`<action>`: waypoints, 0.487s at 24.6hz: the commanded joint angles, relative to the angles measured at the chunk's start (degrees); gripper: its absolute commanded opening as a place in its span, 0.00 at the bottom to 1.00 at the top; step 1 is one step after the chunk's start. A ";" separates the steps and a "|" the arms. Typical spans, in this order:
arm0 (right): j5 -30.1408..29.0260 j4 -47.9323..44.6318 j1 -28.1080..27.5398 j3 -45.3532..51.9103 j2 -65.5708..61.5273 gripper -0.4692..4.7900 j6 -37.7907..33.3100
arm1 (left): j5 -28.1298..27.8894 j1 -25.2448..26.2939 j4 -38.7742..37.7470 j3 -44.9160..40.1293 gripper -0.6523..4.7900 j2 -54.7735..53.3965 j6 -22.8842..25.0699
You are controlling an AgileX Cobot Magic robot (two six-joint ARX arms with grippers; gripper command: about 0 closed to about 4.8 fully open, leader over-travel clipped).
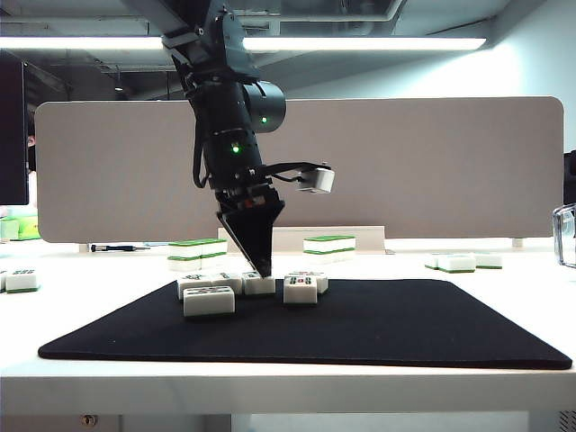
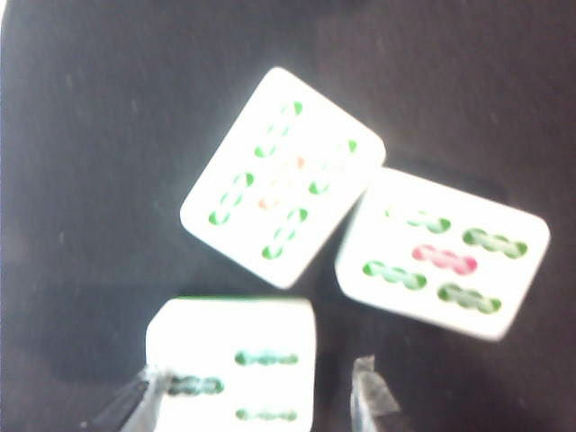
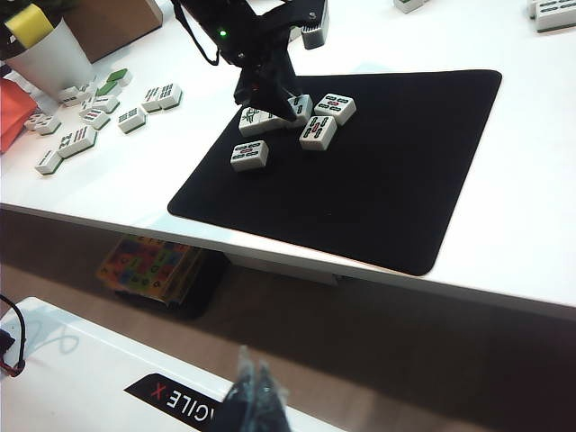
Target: Align six mahjong tiles in a row on the table.
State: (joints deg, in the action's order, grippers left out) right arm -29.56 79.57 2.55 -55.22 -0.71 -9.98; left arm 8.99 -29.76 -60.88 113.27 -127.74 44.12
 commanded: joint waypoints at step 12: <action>1.57 -0.52 0.04 -0.17 0.68 0.09 0.15 | 2.58 0.22 1.36 0.04 0.61 0.37 0.04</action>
State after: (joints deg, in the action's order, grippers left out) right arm -28.08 79.57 2.55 -55.22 -0.71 -9.96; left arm 11.16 -29.54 -59.40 113.32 -127.15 44.03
